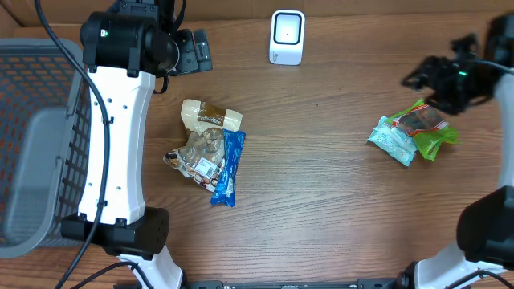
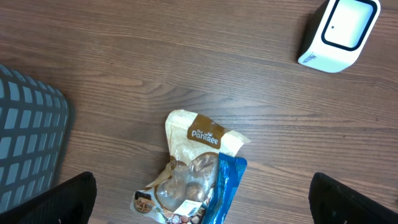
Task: Scan the item barcode
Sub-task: 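Move the right gripper to the blue bar and grasp it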
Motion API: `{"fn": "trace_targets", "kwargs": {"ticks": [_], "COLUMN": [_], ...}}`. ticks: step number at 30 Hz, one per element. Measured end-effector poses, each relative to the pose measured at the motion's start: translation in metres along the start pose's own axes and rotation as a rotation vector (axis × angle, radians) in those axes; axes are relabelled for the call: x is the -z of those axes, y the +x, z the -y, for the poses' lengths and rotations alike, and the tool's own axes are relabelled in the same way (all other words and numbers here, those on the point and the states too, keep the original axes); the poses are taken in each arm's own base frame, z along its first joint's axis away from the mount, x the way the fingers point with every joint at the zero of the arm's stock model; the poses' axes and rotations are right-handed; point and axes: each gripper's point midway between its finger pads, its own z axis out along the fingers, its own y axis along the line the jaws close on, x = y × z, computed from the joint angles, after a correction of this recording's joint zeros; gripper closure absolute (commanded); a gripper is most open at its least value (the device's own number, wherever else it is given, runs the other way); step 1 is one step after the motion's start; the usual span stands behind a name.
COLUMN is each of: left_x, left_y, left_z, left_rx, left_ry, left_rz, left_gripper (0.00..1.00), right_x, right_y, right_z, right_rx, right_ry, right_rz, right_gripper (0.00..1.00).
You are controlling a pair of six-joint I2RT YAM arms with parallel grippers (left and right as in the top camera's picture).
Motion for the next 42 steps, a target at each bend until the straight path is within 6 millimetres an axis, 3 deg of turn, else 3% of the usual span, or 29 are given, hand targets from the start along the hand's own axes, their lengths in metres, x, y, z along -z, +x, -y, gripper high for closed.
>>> {"fn": "trace_targets", "kwargs": {"ticks": [3,9,13,16,24,33,36,42], "left_x": [0.000,0.000,0.000,0.000,0.000,0.000,0.000,0.000], "left_y": [0.000,0.000,0.000,0.000,0.000,0.000,0.000,0.000], "left_z": [0.000,0.000,0.000,0.000,0.000,0.000,0.000,0.000], "left_rx": [0.000,0.000,0.002,0.003,0.003,0.003,0.003,0.003], "left_ry": [0.000,0.001,0.000,0.000,0.000,0.000,0.000,0.000], "left_rz": [0.000,0.001,0.000,0.000,0.000,0.000,0.000,0.000], "left_gripper": [0.01,0.00,0.00,0.00,0.00,0.00,0.00,0.00], "right_x": [-0.030,-0.098,-0.138,-0.160,-0.201,-0.274,-0.285,-0.286], "right_y": [0.012,0.056,0.089,0.112,0.145,0.179,0.185,0.194], "right_z": [-0.045,-0.130,-0.168,-0.184,-0.204,-0.181,-0.179,-0.187], "right_rx": [0.111,0.257,0.291,0.296,0.297,0.256,0.238,0.234], "right_ry": [-0.051,-0.170,-0.221,-0.234,-0.238,-0.189,-0.207,-0.245], "right_rz": [-0.019,-0.032,-0.005,0.017,0.046,-0.075,-0.107,-0.139], "right_gripper": [0.27,0.27,0.27,0.25,0.25,0.27,0.30,0.33]}}
